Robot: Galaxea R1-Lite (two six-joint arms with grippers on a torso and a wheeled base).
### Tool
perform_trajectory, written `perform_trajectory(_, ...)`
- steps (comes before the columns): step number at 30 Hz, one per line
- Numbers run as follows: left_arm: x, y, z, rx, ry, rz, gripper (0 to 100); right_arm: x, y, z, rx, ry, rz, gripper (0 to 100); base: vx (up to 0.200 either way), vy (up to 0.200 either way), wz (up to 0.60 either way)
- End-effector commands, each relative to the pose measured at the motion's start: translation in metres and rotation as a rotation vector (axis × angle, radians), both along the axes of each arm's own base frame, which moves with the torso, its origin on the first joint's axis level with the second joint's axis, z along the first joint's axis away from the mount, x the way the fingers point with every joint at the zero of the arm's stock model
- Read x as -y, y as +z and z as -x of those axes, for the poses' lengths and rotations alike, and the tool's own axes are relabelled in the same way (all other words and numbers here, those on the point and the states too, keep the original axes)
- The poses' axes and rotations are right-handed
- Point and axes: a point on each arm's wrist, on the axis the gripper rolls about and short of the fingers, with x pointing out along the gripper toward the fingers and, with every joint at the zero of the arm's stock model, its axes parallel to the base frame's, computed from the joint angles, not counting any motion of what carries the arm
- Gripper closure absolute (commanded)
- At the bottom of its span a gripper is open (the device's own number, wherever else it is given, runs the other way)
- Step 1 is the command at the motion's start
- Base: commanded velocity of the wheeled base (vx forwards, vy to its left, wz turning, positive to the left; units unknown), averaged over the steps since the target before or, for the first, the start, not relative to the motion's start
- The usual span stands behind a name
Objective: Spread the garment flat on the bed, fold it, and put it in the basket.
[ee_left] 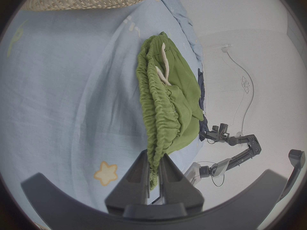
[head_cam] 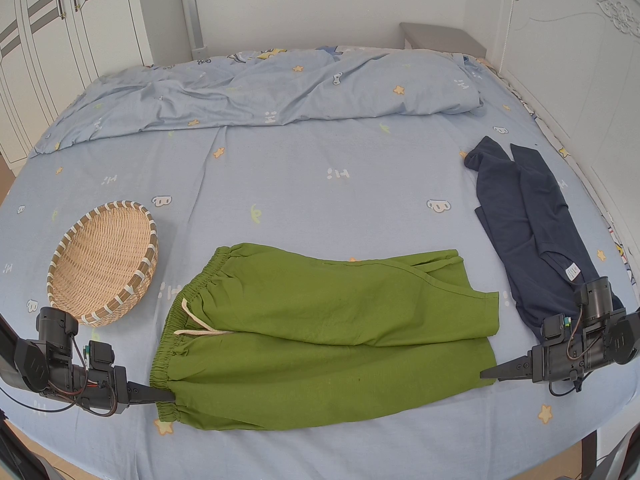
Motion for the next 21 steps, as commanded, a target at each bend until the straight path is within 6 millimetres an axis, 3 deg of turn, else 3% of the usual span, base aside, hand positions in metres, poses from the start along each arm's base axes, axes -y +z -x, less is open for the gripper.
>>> perform_trajectory(1,-0.005,-0.002,-0.006,-0.002,0.011,0.010,100,-0.001,-0.019,-0.008,-0.048,0.013,-0.023,0,0.000,0.000,0.00)
perform_trajectory(21,-0.013,-0.008,-0.009,0.002,0.027,0.001,100,-0.007,-0.026,-0.019,-0.019,0.067,-0.079,0,0.000,0.000,0.00)
